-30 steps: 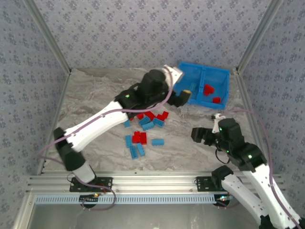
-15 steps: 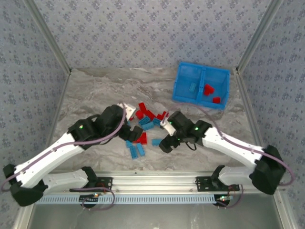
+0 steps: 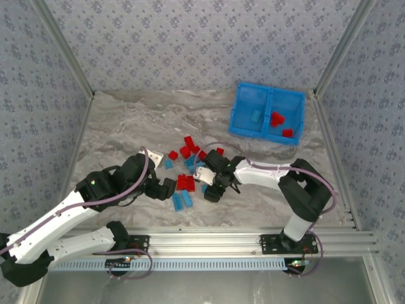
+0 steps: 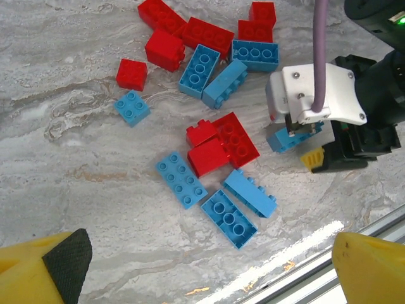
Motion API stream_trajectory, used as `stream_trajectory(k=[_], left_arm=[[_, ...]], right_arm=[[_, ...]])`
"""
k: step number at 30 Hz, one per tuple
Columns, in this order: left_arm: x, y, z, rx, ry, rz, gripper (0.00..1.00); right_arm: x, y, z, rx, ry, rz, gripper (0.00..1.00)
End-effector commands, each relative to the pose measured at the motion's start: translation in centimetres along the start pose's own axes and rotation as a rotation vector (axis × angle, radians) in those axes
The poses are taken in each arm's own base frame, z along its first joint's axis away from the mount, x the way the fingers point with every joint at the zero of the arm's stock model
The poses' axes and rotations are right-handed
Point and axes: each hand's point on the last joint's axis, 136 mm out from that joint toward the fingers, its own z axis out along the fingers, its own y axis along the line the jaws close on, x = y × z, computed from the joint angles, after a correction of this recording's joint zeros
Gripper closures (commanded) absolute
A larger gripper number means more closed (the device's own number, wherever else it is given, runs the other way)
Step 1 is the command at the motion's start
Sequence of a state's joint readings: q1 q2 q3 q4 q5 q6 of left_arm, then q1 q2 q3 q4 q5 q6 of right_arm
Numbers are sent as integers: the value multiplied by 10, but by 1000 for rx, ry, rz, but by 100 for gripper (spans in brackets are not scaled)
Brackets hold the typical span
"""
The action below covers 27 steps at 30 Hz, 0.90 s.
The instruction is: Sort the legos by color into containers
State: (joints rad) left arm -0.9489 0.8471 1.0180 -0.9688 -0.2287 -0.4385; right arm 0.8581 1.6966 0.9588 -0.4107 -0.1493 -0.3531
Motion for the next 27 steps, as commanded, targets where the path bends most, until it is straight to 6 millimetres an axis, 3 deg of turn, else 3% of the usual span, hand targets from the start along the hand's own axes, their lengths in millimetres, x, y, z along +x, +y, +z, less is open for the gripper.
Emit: stream_trajectory(k=[1,5,8,12,14,17,20,23,24,27], left_arm=[[0,1,-1,-2,-5,-27,1],[-2,0,3,-5,-10,-31,1],[-4,-3,6,3,-8,-30,1],[-9,-8,8,16,-4,-29,1],[-13,-10,9,19,-13,-37,0],[-19,-11,12,12,-28,-79,1],[-20,-9,18,-11,-30,-134,1],[-18,-7,25,-35,-16,-168,1],[-16,-7,27,-39,-9,-176,1],[-10,-6,30,-48,11,-205,1]], right_arm=[[-13,2,2,-15,-40,-21,49],[-7,3,0,-2,-38,-7,68],[-11,0,-16,31,-77,30,78],[-28,-4,-60,88,-217,99,79],[-41,-19,-95,154,-347,167,78],[-48,-71,-151,290,-515,404,76],[-31,-142,-199,479,-570,704,77],[-7,-206,-217,607,-543,968,79],[-7,-226,-225,630,-554,1021,80],[-1,-280,-220,669,-533,1140,79]])
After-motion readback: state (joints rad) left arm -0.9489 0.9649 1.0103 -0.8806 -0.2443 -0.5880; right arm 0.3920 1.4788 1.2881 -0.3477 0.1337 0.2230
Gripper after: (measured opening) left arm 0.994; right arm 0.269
